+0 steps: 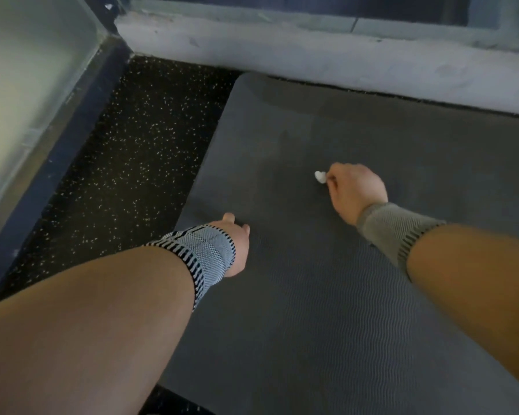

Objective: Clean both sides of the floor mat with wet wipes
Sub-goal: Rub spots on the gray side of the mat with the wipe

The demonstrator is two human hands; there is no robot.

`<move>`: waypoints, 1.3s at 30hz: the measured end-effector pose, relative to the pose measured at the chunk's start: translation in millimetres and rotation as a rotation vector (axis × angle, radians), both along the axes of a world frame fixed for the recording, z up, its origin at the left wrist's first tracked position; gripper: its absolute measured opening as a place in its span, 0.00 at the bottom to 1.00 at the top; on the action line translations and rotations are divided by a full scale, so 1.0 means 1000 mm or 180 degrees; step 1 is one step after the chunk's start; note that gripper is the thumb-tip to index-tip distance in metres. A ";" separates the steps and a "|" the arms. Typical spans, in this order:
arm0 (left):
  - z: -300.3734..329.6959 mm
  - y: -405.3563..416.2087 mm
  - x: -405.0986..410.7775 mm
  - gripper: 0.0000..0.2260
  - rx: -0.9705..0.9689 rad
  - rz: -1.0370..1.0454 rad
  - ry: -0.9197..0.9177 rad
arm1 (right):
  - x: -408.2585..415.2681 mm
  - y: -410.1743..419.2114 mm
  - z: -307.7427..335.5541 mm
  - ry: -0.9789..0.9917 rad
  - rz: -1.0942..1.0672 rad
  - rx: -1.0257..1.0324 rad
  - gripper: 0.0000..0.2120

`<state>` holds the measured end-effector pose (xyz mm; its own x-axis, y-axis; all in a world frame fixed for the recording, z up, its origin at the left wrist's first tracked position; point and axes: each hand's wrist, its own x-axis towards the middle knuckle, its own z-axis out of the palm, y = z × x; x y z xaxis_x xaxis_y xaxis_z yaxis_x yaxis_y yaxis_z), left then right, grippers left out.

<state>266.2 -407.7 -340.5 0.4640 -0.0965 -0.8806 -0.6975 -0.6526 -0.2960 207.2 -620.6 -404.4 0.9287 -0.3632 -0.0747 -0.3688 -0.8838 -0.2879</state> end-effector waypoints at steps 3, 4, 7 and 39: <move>0.005 -0.004 0.008 0.33 0.0087 -0.0455 0.0092 | -0.043 0.037 0.004 0.0041 0.0562 0.0141 0.09; 0.006 -0.003 0.012 0.32 0.0036 -0.0589 0.0101 | -0.047 0.038 0.004 0.0156 0.0723 0.0174 0.10; 0.005 0.011 0.025 0.33 -0.0313 -0.0567 0.0171 | -0.002 0.013 0.004 0.0202 0.0336 -0.0115 0.09; -0.059 0.084 0.119 0.16 -0.3780 0.0807 -0.0891 | 0.017 0.137 0.006 -0.0153 0.0725 0.0276 0.06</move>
